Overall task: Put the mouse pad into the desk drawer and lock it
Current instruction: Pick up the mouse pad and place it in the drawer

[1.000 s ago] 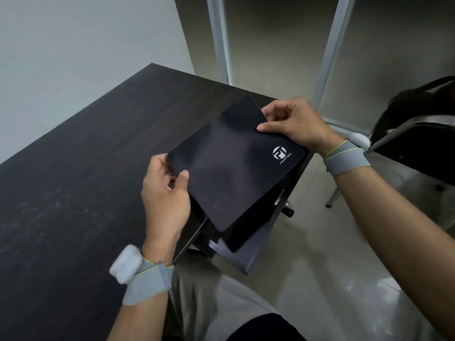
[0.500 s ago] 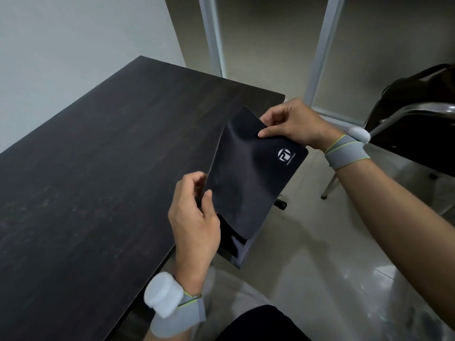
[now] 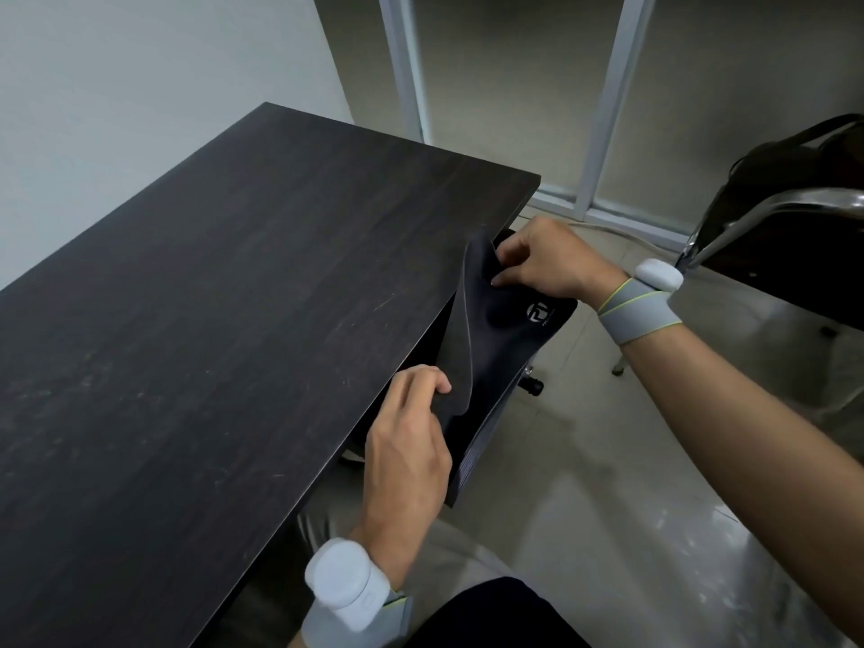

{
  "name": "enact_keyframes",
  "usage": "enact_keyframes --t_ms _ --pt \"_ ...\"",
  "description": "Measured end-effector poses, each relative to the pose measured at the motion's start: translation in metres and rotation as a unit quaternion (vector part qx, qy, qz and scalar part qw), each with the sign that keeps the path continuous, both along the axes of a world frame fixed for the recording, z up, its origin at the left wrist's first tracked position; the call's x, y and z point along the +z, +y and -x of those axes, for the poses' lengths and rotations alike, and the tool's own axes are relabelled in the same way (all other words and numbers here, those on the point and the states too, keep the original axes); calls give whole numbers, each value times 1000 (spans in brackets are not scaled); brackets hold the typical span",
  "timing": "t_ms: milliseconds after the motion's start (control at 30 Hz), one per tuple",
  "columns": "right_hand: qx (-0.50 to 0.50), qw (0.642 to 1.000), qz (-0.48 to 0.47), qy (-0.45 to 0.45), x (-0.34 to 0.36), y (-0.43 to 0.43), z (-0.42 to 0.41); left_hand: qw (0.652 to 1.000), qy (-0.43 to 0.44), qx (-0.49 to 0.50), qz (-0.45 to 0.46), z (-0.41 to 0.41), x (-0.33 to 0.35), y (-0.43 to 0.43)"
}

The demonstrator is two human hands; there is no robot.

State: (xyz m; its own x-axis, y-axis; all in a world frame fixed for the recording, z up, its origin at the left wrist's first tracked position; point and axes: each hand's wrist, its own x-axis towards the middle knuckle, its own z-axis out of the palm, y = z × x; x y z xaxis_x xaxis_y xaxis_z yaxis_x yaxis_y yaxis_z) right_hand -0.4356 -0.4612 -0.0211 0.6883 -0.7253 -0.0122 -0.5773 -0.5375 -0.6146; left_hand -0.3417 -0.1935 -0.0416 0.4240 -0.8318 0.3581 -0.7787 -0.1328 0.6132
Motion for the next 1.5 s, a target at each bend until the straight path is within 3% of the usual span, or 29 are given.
enact_keyframes --t_ms 300,633,1000,1500 --pt "-26 997 8 68 -20 9 -17 990 -20 -23 -140 -6 -12 -4" --pt "-90 990 -71 77 -33 10 -42 963 -50 -10 -264 -13 -15 -17" --pt "-109 986 -96 82 -35 9 -43 944 -43 44 -325 -8 -19 -27" --pt "-27 994 -33 96 -15 15 -23 924 -32 8 -381 -12 -5 -21"
